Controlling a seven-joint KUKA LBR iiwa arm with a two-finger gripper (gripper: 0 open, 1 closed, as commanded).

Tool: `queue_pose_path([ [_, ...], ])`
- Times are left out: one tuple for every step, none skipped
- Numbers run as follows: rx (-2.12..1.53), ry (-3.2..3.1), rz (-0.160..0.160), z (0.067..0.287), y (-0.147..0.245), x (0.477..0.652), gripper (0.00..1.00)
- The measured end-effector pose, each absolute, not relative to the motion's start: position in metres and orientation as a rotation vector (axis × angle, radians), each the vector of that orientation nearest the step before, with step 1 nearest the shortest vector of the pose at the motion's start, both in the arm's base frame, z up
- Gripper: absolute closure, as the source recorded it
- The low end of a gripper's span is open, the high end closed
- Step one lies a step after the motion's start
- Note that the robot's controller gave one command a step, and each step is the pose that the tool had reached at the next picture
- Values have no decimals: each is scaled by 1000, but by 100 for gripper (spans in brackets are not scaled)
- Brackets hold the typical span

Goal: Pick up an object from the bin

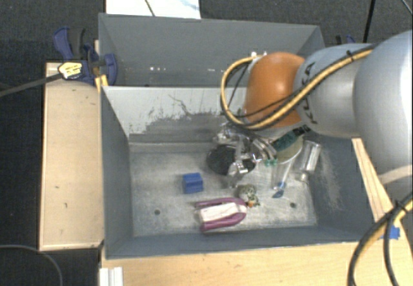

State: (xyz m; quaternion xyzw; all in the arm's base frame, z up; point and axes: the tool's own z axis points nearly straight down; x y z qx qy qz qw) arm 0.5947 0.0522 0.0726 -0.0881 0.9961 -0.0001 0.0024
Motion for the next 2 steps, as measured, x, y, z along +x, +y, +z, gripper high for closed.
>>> queue_pose_path([
  [-274,3115,0,76,51,597,100],
  [-509,3090,0,205,70,581,100],
])
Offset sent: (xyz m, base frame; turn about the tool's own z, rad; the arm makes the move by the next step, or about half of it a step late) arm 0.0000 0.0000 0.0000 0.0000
